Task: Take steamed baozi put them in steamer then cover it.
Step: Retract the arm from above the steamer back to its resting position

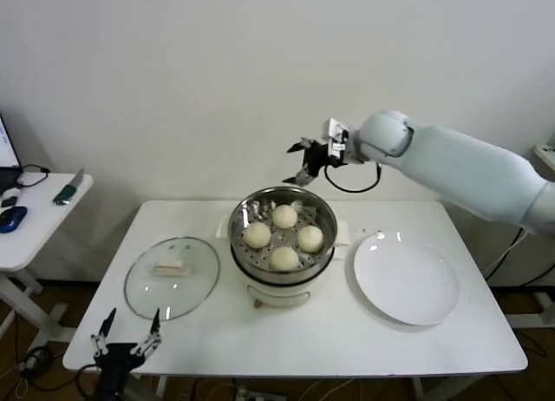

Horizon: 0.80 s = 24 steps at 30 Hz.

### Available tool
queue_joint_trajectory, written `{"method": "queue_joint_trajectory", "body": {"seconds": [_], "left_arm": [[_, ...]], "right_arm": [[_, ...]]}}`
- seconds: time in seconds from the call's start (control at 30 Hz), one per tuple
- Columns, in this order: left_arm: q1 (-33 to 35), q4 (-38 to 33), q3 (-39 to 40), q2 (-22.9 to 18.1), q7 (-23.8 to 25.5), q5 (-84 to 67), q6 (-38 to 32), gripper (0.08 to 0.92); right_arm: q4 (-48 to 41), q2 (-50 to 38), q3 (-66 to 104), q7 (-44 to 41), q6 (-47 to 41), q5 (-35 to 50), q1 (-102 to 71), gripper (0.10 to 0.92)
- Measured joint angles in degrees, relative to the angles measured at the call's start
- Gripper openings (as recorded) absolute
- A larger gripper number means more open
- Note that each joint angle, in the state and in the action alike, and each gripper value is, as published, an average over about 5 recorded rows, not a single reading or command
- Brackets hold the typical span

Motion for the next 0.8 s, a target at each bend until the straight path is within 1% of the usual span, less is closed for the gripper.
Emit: {"method": "queue_joint_trajectory", "body": {"seconds": [0.17, 0.33, 0.6, 0.8], "left_arm": [[-1.0, 0.1, -0.5, 0.6, 0.1, -0.1, 0.2, 0.823], [-2.2, 0.2, -0.5, 0.9, 0.2, 0.2, 0.7, 0.823], [-4.2, 1.0, -0.4, 1.4, 0.2, 1.4, 0.9, 0.823], [-5.4, 1.6, -0.5, 1.8, -0.1, 2.5, 0.7, 0.823]], "right_arm": [[2.6, -3.8, 11.0, 8.3, 0.2, 0.0, -8.6, 0.823], [5.8, -8.0, 21.8, 14.2, 0.9, -1.1, -18.3, 0.823], [11.3, -13.9, 39.4, 20.6, 3.1, -1.8, -36.3, 0.823], [15.2, -15.2, 53.8, 23.8, 5.8, -2.9, -51.8, 0.823]]}}
